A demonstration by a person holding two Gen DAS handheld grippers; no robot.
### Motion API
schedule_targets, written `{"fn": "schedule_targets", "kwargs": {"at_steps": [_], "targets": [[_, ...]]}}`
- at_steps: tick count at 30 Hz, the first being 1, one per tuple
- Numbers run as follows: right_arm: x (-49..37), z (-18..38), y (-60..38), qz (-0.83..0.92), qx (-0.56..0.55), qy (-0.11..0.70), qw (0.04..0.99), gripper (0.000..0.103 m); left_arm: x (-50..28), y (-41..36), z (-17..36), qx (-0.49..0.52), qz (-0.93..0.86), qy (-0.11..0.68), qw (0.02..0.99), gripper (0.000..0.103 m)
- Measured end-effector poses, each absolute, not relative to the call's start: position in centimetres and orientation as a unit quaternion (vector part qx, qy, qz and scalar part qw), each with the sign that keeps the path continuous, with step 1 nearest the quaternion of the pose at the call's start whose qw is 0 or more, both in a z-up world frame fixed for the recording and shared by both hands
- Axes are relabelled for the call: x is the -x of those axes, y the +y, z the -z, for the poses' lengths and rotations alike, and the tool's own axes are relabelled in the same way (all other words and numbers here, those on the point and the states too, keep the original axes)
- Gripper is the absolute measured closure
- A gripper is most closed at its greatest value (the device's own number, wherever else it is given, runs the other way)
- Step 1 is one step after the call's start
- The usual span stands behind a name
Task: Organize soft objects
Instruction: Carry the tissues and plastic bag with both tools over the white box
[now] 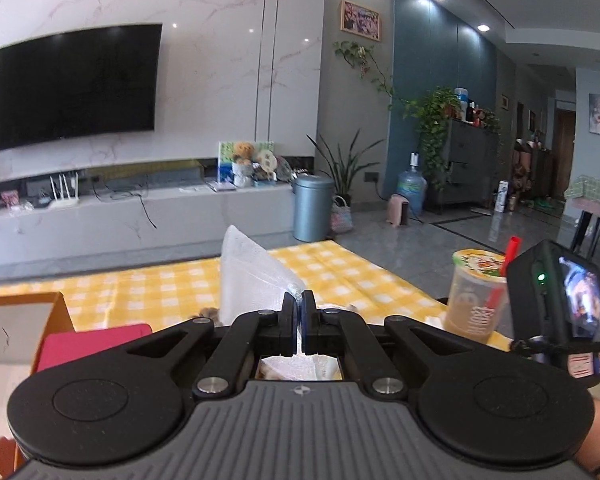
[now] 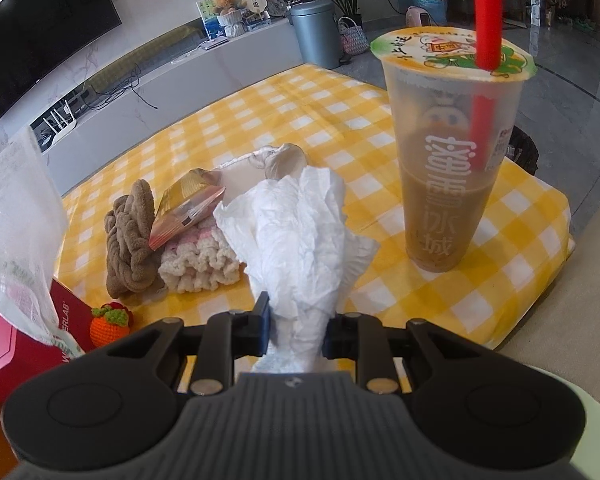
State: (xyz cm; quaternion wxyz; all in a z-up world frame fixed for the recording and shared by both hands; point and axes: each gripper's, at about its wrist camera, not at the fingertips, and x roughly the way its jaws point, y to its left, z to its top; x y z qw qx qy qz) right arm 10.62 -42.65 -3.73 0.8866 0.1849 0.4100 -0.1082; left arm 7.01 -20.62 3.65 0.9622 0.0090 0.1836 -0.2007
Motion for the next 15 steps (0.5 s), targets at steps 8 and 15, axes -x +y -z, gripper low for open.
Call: {"fn": "schedule_targets", "kwargs": {"at_steps": [8, 15], "targets": [[-8.8, 1.6, -42.3, 0.090, -0.191, 0.374, 0.903, 0.082, -5.6, -18.5, -5.6, 0.004, 0.209, 0.187, 0.960, 0.101], [-7.1, -0.9, -41.2, 0.051, -0.212, 0.339, 0.915, 0.082, -3.7, -14.8, -8.4, 0.030, 0.199, 0.171, 0.965, 0.101]]}}
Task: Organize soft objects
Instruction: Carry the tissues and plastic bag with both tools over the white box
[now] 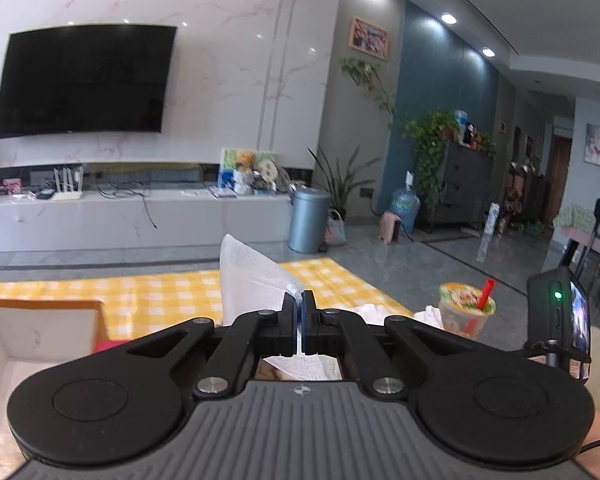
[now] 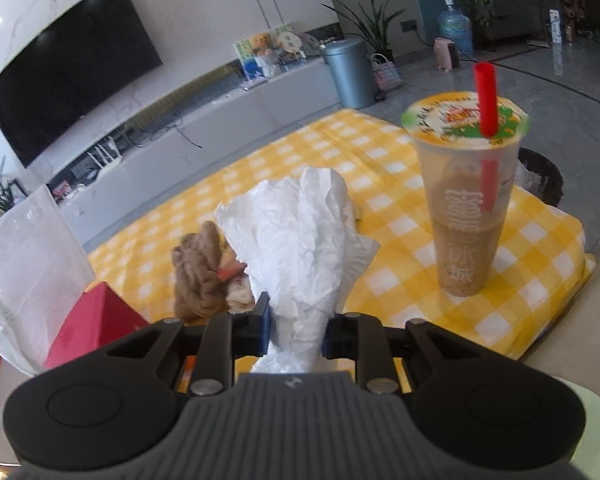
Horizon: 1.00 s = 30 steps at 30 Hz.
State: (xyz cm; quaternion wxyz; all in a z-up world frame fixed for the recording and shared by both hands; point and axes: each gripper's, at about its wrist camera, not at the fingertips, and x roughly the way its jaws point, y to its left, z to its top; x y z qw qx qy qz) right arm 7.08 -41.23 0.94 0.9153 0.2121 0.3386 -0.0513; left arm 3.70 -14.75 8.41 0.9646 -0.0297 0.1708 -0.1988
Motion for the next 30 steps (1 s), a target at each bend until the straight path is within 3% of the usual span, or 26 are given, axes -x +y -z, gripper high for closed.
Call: {"fn": "schedule_targets", "kwargs": {"at_steps": [11, 21, 30], "targets": [[-5.4, -5.4, -35.5, -0.062, -0.220, 0.286, 0.930, 0.082, -2.3, -5.8, -11.5, 0.071, 0.120, 0.148, 0.979, 0.101], [-5.8, -6.6, -26.9, -0.155, -0.235, 0.265, 0.922, 0.082, -2.9, 1.9, -10.4, 0.138, 0.067, 0.159, 0.975, 0.101], [-8.7, -3.6, -17.7, -0.226, -0.213, 0.322, 0.894, 0.082, -3.5, 6.6, -8.0, 0.143, 0.055, 0.194, 0.969, 0.101]]}}
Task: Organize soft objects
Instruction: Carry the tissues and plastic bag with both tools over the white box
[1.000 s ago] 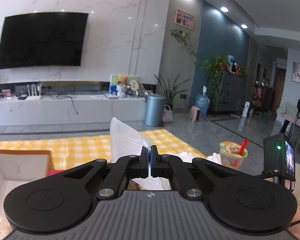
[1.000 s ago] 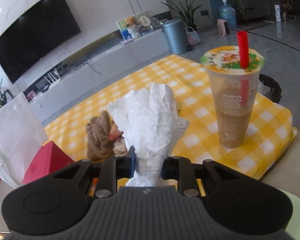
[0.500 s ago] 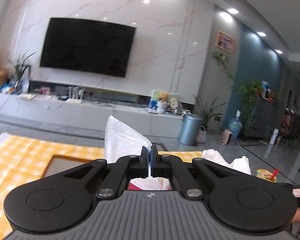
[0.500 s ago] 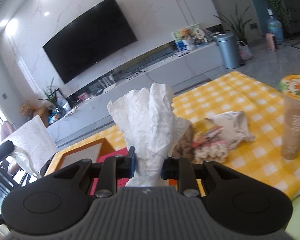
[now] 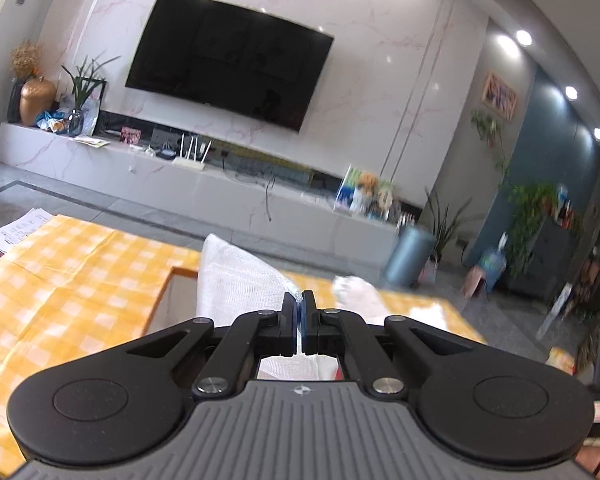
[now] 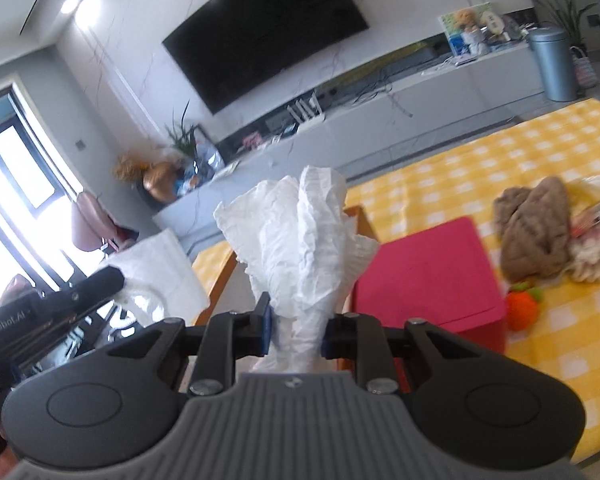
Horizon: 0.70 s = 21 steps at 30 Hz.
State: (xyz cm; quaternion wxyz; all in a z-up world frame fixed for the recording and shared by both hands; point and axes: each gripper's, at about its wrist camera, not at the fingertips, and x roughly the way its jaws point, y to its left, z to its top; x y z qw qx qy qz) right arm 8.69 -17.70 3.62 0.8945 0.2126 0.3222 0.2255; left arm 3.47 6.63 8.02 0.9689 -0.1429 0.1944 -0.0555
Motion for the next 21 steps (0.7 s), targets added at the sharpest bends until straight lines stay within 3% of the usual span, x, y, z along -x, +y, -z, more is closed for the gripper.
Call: {"fn": "schedule_targets", "kwargs": {"at_steps": [8, 21], "targets": [[-11.4, -0.8, -12.1, -0.203, -0.150, 0.386, 0.887, 0.082, -3.8, 7.9, -6.4, 0.114, 0.020, 0.202, 0.973, 0.101], [-14.1, -1.0, -9.0, -0.189, -0.086, 0.399, 0.893, 0.083, -4.8, 8.1, -6.2, 0.092, 0.000, 0.172, 0.981, 0.101]]}}
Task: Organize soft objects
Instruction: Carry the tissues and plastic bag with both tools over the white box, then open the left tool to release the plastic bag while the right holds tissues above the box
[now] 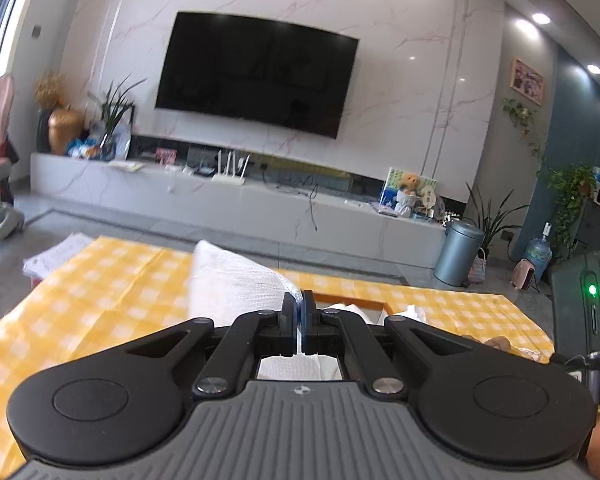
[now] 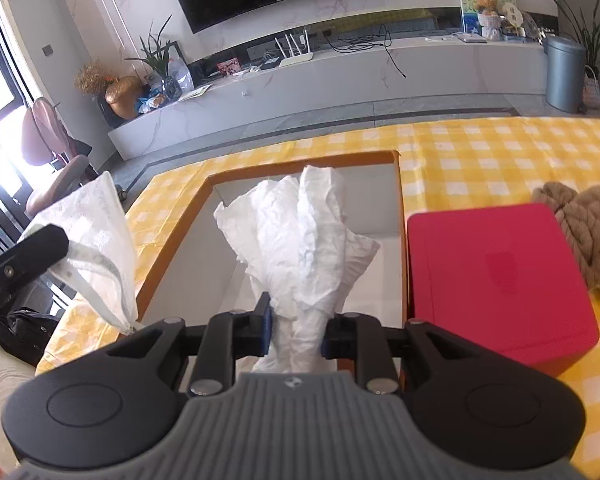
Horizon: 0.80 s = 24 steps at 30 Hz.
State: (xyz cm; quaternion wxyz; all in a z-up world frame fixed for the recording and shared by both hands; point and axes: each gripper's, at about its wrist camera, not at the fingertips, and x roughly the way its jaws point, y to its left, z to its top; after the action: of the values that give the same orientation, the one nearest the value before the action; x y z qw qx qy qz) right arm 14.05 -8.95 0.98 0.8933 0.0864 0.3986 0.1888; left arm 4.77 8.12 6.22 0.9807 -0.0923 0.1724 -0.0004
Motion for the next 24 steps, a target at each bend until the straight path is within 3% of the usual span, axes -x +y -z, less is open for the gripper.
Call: {"fn": "schedule_targets", "kwargs": {"at_steps": [10, 20, 22, 24], "targets": [[-15.5, -1.5, -10.9, -0.185, -0.069, 0.368, 0.909, 0.083, -8.7, 2.6, -3.6, -0.077, -0.048, 0.196, 0.976, 0.102], [-16.0, -0.4, -12.6, -0.201, -0.130, 0.380, 0.894, 0.083, -9.9, 2.5, -0.5, -0.066, -0.080, 0.270, 0.957, 0.097], [-16.0, -0.6, -12.3, -0.202, -0.131, 0.379, 0.893, 0.082, -9.7, 2.9, -0.6, -0.050, -0.077, 0.268, 0.959, 0.083], [-15.9, -0.7, -12.3, -0.202, -0.131, 0.380, 0.893, 0.083, -9.2, 2.9, -0.8, -0.054, -0.069, 0.264, 0.960, 0.023]]}}
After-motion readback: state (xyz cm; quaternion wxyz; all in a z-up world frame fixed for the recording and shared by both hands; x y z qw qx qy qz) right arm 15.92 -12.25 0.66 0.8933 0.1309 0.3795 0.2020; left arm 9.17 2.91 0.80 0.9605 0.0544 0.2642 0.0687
